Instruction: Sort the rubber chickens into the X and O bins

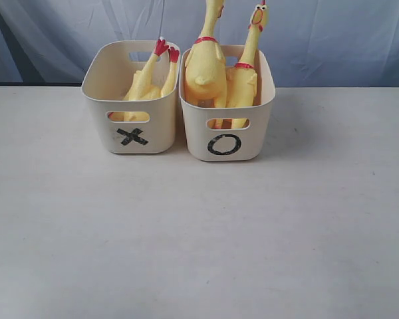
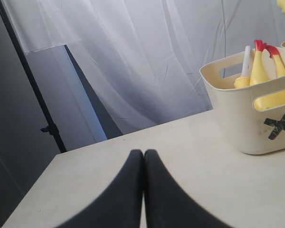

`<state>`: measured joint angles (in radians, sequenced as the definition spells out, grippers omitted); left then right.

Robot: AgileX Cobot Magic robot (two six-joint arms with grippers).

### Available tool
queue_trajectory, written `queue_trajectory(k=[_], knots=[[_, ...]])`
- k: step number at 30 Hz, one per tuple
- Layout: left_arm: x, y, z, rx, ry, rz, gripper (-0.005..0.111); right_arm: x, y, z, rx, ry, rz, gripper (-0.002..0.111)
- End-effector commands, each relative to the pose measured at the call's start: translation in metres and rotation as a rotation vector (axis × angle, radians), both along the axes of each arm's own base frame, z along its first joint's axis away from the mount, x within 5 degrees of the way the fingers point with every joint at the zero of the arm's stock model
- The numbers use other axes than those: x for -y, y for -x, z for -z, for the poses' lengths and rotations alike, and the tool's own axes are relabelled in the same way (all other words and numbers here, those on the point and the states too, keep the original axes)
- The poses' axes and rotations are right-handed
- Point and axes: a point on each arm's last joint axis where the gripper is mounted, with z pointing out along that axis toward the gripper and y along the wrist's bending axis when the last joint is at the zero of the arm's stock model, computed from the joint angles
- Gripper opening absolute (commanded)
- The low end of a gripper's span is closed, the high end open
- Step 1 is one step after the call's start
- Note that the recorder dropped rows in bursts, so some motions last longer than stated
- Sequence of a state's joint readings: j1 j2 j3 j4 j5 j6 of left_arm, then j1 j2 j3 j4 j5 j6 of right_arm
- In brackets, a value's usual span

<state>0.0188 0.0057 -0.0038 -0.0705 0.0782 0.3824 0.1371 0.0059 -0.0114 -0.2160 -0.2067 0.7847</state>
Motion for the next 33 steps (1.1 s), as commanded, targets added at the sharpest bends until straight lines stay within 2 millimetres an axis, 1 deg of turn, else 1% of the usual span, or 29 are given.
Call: queue_trajectory(k=[1,5,15,20,24,33], knots=[[0.000,0.000,0.001,0.006,0.000,0.001,0.000,0.003,-0.003,0.012,-0.125,-0.117,0.001,-0.001],[0.000,0.000,0.001,0.006,0.000,0.001,0.000,0.003,-0.004,0.017,-0.177,-0.136,0.004,-0.001],[0.000,0.000,0.001,0.002,0.000,0.001,0.000,0.004,-0.004,0.037,-0.394,-0.107,0.034,-0.001],[0.001,0.001,0.008,-0.077,0.001,0.007,0.000,0.005,-0.003,0.048,-0.514,-0.092,0.050,-0.001],[0.001,0.001,0.015,-0.158,0.002,0.012,0.000,0.005,-0.003,0.047,-0.508,-0.093,0.050,-0.001],[0.001,0.001,0.015,-0.153,0.002,0.012,0.000,0.005,-0.003,0.046,-0.497,-0.095,0.048,-0.001]])
